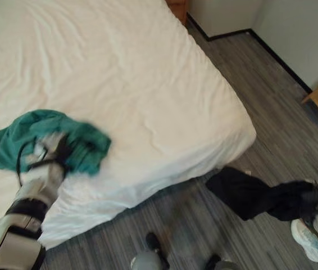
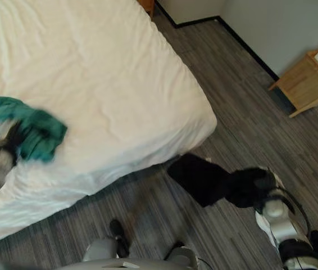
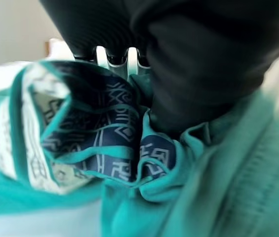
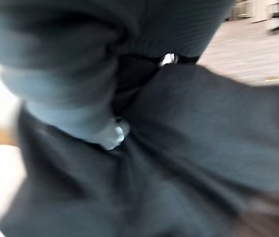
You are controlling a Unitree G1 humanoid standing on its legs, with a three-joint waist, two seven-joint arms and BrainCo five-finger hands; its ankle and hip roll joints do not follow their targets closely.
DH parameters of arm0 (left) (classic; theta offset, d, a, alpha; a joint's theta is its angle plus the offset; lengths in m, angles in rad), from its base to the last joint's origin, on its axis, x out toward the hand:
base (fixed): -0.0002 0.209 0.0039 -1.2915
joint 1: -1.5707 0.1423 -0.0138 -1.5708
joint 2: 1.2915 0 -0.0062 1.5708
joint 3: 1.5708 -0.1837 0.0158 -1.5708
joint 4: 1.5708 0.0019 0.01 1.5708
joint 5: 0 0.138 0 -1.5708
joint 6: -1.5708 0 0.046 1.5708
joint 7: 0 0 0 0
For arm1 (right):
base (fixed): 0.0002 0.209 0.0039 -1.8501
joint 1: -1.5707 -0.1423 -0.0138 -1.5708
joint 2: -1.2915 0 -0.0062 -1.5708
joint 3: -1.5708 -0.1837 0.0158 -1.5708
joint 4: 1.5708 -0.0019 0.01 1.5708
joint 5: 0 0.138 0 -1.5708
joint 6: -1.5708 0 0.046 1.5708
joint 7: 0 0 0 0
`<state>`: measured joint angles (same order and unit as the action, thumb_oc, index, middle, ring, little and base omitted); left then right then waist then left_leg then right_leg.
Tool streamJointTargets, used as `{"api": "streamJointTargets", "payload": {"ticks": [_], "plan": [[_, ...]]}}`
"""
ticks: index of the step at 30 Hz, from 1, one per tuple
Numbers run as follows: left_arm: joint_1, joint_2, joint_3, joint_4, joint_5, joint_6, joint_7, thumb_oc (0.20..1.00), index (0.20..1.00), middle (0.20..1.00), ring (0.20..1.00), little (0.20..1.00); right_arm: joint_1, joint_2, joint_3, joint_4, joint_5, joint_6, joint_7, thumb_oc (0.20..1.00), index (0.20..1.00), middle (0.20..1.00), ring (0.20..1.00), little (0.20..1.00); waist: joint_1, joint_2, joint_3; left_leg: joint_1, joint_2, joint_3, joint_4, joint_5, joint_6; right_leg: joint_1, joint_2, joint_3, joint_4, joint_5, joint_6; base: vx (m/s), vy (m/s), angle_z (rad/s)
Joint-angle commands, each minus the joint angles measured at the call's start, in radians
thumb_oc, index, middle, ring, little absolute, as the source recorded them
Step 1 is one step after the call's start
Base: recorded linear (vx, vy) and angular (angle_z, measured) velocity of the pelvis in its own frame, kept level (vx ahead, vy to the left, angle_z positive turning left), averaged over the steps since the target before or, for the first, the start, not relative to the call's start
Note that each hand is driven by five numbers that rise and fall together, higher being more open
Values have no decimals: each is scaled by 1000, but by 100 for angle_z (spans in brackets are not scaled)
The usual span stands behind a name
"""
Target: Pick up bed clothes into laundry basket.
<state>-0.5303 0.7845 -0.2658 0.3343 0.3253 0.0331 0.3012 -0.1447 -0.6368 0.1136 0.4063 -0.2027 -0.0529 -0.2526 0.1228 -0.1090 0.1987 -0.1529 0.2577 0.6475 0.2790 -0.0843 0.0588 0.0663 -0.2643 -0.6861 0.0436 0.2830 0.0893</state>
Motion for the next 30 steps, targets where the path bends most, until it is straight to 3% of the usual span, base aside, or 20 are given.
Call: {"api": "streamJointTargets", "payload": {"ticks": [1,2,6,7,9,10,13,15,16,17,18,19,20,21,22,25,27,28,29,30], "plan": [[-138,-237,19,-85,-181,-92,105,200,200,200,200,200,-98,-149,-106,-71,-105,17,-78,200,200,200,200,200,2,55,-44,64,-49,-2,-364,138,-99,53,-133,37,186,-119,173,-258,-165,-101],[-167,-323,-20,-135,-278,-130,99,200,200,200,200,200,-179,-184,-94,-122,-133,35,-95,200,200,200,200,200,16,48,-54,54,-30,26,-359,163,-104,81,-116,53,140,-108,173,-160,-76,-78],[-178,-380,-52,-219,-359,-181,100,200,200,200,200,200,-359,-242,-39,-192,-146,34,-137,200,200,200,200,200,37,57,-47,58,34,86,-354,228,-142,106,-49,72,32,-182,173,-242,-146,-94],[-176,-416,-89,-248,-373,-196,111,200,200,200,200,200,-408,-227,-12,-218,-141,22,-156,200,200,200,200,200,37,66,-50,67,59,108,-352,248,-154,112,-24,63,-3,-241,170,-136,-113,-111],[-157,-444,-106,-252,-370,-198,109,200,200,200,200,200,-420,-204,9,-235,-141,12,-162,200,200,200,200,200,29,80,-47,80,87,125,-351,273,-172,119,0,62,-22,-275,159,-127,-178,-79],[-112,-487,-124,-255,-368,-202,116,200,200,200,200,200,-424,-151,41,-255,-163,-1,-168,200,200,200,200,200,15,100,-38,93,127,138,-348,308,-194,125,45,73,-57,-326,136,-91,-223,-65],[-29,-514,-139,-270,-321,-196,126,200,200,200,200,200,-399,-54,109,-303,-216,-22,-163,200,200,200,200,200,-10,134,-30,131,190,147,-346,344,-234,131,105,120,-111,-342,106,-87,-260,-57],[-12,-516,-144,-257,-301,-193,130,200,200,200,200,200,-414,-23,147,-301,-235,-30,-170,200,200,200,200,200,-5,144,-20,138,200,126,-343,350,-245,129,117,137,-118,-350,101,-27,-201,-100],[-5,-518,-148,-264,-289,-198,149,200,200,200,200,200,-408,2,179,-333,-253,-43,-171,200,200,200,200,200,8,154,8,126,180,2,-336,351,-255,124,126,180,-122,-372,85,-32,-301,-121],[26,-517,-139,-268,-281,-194,168,200,200,200,200,200,-383,5,230,-365,-267,-58,-159,200,200,200,200,200,44,149,35,85,119,-231,-301,302,-222,114,128,235,-126,-371,70,-4,-213,-127],[27,-517,-139,-268,-280,-194,168,200,200,200,200,200,-382,5,230,-366,-267,-58,-158,200,200,200,200,200,42,149,34,80,119,-234,-296,300,-221,113,128,233,-126,-370,71,-12,-252,-147],[41,-519,-139,-278,-276,-194,166,200,200,200,200,200,-364,7,252,-380,-279,-69,-148,200,200,200,200,200,61,143,40,69,76,-343,-293,272,-209,110,134,273,-129,-372,62,45,-199,-257],[60,-517,-145,-295,-268,-192,161,200,200,200,200,200,-356,2,273,-382,-289,-77,-145,200,200,200,200,200,70,142,36,60,36,-404,-283,244,-196,108,137,297,-131,-373,55,113,-337,-215],[70,-519,-153,-309,-258,-185,161,200,200,200,200,200,-361,2,297,-380,-287,-78,-140,200,200,200,200,200,69,146,33,55,2,-379,-259,237,-186,110,150,311,-131,-378,42,89,-223,-150],[70,-519,-152,-309,-258,-184,161,200,200,200,200,200,-362,2,299,-379,-287,-78,-140,200,200,200,200,200,70,146,32,53,2,-378,-256,235,-185,108,150,312,-131,-378,42,123,-290,-27],[58,-557,-147,-274,-266,-177,159,200,200,200,200,200,-427,58,368,-310,-281,-52,-132,200,200,200,200,200,99,155,31,-39,-147,-289,-189,183,-124,122,183,339,-131,-399,27,146,-242,-51],[83,-565,-140,-280,-265,-178,157,200,200,200,200,200,-438,108,388,-277,-284,-44,-127,200,200,200,200,200,128,161,34,-92,-210,-256,-195,186,-113,144,229,378,-131,-419,21,173,-196,-96],[85,-564,-140,-281,-265,-177,157,200,200,200,200,200,-438,109,389,-276,-284,-44,-127,200,200,200,200,200,133,162,32,-94,-207,-251,-196,190,-112,139,231,384,-131,-416,20,295,-200,-200],[102,-564,-140,-297,-260,-172,152,200,200,200,200,200,-440,139,408,-263,-295,-37,-119,200,200,200,200,200,158,173,21,-110,-216,-191,-227,205,-100,166,279,423,-131,-445,9,367,-155,-131],[110,-563,-138,-300,-262,-168,154,200,200,200,200,200,-446,159,415,-256,-297,-33,-118,200,200,200,200,200,168,175,17,-112,-213,-155,-241,209,-94,183,293,441,-131,-456,6,584,-211,-36]]}}
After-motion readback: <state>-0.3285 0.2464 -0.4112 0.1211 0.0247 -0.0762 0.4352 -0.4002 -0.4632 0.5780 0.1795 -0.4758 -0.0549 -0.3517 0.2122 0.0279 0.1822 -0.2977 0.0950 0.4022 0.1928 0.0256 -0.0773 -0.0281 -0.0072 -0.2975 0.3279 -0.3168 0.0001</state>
